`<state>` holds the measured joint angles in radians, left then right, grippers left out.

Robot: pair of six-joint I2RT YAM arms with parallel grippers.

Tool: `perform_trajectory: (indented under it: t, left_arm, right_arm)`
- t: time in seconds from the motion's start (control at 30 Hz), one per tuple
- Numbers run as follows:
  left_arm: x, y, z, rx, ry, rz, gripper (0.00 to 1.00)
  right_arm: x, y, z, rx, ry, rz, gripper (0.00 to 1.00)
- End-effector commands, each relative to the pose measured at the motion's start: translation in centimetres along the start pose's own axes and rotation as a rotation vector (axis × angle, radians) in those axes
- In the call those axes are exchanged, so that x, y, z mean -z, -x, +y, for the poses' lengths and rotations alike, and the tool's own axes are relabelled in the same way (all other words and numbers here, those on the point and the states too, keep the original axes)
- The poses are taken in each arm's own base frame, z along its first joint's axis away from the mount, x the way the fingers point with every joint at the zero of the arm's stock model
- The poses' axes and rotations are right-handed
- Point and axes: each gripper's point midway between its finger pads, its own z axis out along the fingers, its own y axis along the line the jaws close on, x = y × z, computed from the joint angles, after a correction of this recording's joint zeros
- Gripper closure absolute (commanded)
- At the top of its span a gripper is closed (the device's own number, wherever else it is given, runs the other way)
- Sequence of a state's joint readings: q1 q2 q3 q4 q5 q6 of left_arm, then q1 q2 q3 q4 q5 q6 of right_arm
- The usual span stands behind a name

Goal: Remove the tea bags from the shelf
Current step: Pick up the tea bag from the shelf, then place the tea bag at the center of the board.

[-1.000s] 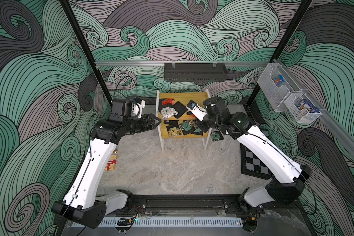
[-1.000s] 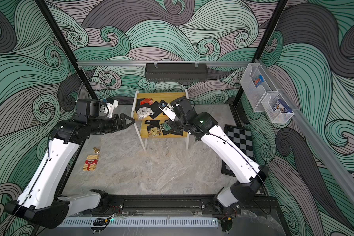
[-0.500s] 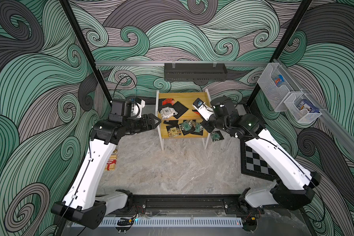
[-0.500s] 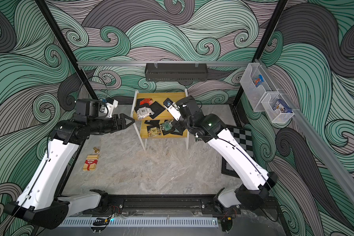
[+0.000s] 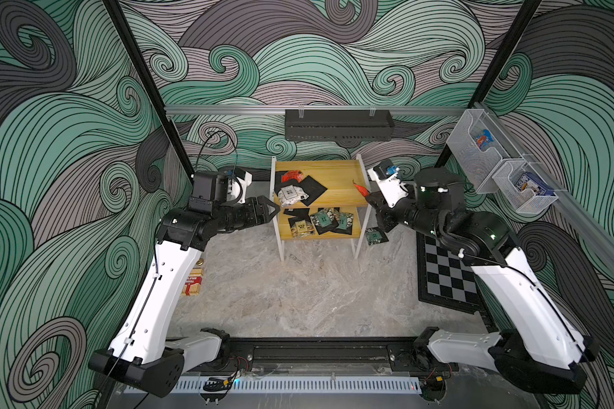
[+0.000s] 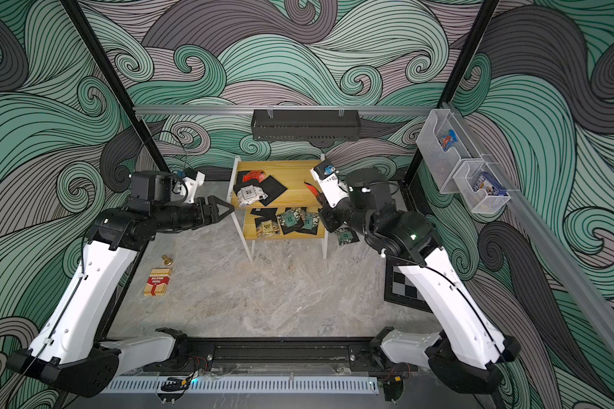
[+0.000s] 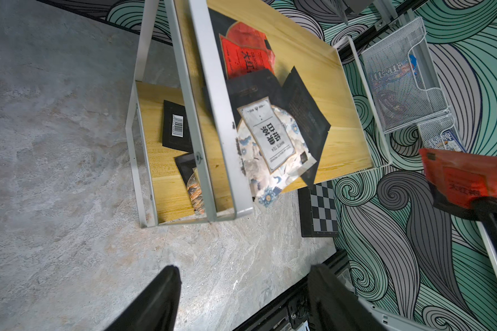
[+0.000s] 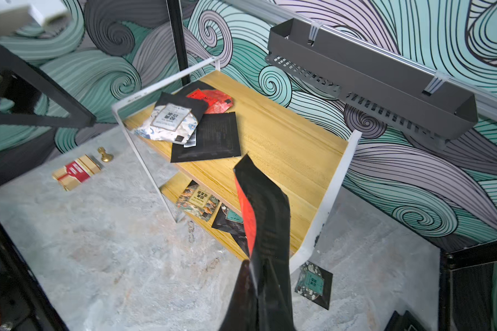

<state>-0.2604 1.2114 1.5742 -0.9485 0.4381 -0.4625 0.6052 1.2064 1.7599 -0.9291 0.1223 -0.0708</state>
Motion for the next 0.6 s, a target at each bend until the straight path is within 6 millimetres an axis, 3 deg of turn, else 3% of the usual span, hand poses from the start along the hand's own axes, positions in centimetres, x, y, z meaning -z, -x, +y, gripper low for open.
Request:
perform_trajectory:
  t: [0.0,0.2,0.57]
  left_arm:
    - [0.4,0.3,-0.7,-0.013,-0.024,-0.018,0.26]
    - [0.4,0.1,-0.2,-0.012,-0.004,-0.023,0.26]
    - [0.2,-1.0,1.1,-0.007,0.039,-0.011,0.25]
  right_arm:
    - [1.0,-1.0,-0.6,-0.183,0.054,-0.002,0.95]
    - [1.6,-3.5,-3.2,-0.394,0.046,0.005,0.94]
    - [0.3,-8.5,-6.3,-0.632,0.013,0.053,0.94]
